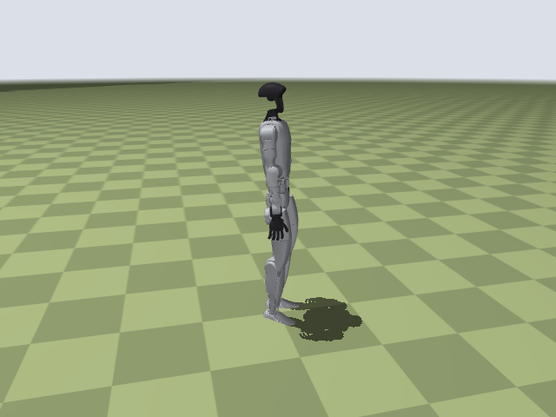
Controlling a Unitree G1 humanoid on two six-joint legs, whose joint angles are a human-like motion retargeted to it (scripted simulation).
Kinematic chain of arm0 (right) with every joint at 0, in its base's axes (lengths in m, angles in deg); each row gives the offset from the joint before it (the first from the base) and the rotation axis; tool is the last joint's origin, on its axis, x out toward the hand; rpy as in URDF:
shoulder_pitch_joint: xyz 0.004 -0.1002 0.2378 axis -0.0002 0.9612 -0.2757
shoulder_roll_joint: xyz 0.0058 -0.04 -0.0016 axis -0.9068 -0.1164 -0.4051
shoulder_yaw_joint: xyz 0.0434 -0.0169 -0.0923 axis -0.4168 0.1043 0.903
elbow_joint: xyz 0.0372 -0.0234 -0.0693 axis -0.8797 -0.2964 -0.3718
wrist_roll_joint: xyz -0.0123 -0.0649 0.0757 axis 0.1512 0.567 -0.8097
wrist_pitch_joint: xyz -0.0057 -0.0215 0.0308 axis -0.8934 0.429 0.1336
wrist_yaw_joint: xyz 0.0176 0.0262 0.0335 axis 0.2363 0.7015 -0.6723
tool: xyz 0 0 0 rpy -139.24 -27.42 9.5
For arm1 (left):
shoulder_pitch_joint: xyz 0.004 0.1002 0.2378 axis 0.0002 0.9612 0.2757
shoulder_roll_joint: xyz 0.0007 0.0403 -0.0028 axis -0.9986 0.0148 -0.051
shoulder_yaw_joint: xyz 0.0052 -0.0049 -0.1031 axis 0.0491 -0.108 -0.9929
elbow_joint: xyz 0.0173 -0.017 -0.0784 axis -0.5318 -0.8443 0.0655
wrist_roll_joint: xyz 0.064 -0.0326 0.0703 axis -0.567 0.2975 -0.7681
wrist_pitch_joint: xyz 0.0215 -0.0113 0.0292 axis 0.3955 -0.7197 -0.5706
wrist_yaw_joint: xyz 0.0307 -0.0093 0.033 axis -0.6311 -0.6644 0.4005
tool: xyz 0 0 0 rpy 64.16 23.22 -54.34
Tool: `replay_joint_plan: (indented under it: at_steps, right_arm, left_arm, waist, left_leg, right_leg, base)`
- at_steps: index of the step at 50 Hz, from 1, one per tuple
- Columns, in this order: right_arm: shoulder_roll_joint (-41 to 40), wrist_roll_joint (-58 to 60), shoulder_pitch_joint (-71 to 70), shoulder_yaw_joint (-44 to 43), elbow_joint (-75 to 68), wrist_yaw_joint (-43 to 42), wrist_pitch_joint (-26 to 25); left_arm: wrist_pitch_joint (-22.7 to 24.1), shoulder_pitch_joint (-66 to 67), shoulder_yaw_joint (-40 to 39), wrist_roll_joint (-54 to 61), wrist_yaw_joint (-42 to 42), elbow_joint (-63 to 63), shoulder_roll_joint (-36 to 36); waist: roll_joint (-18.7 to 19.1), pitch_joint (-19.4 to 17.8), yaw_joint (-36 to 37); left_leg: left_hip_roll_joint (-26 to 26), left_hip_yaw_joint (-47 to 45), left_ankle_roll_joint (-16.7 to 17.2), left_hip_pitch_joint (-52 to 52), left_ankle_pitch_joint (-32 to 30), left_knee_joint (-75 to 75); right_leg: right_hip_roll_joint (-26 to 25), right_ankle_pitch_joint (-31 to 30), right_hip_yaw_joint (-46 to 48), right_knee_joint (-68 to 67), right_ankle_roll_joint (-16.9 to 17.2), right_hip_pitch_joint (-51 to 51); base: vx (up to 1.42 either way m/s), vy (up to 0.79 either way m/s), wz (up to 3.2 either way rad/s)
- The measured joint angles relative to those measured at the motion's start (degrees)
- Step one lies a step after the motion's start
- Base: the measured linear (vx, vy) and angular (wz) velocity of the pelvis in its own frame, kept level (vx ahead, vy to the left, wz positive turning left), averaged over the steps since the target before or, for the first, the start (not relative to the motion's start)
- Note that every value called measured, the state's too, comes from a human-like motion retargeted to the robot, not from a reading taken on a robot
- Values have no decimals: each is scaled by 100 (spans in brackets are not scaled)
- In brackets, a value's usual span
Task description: In place motions
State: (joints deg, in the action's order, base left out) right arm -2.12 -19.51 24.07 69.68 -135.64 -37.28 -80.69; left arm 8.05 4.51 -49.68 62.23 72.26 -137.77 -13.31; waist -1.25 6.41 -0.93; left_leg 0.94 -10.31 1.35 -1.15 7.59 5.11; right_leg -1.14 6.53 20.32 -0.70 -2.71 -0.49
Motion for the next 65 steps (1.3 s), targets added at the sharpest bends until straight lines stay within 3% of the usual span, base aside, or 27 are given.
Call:
replay_joint_plan:
  at_steps: [10, 17, 55, 60, 65]
  right_arm:
    - [32, 76, 102, -111, -92, -45, -33]
    - [134, 92, 90, -172, -78, -86, -47]
    - [33, -10, 40, -2, -78, 14, 31]
    - [101, -11, 22, 48, -56, 27, 31]
    - [220, -179, 67, 55, -95, -77, 65]
  left_arm:
    - [4, -3, 69, -36, 7, -76, 24]
    - [19, 12, 154, -97, -41, -59, 125]
    - [11, -67, 152, -116, -189, -146, 93]
    - [15, -83, 203, -170, -269, 34, 105]
    - [-30, -329, 418, -276, -347, 298, 71]
  waist:
    - [-136, 121, -73]
    - [-13, 132, -91]
    - [100, 132, -246]
    - [178, 41, -208]
    - [215, -291, 43]
  left_leg:
    - [-5, -383, -47, -149, -67, 81]
    - [-60, -486, 67, -92, 48, -21]
    - [10, -1004, -30, 107, 317, -234]
    - [-49, -1015, 5, 30, 319, -157]
    - [-77, -762, -16, -122, 173, 43]
  right_leg:
    - [73, -9, 142, 135, -55, 17]
    - [27, -64, 81, 137, -43, 64]
    - [99, -387, -484, -120, 48, 392]
    - [81, -436, -507, -150, 18, 417]
    - [113, -388, -204, -109, -162, 208]
  base:
    - [-3, -9, 16]
    - [0, 0, 0]
    - [0, 1, -4]
    - [0, 0, 0]
    - [-5, 4, 51]
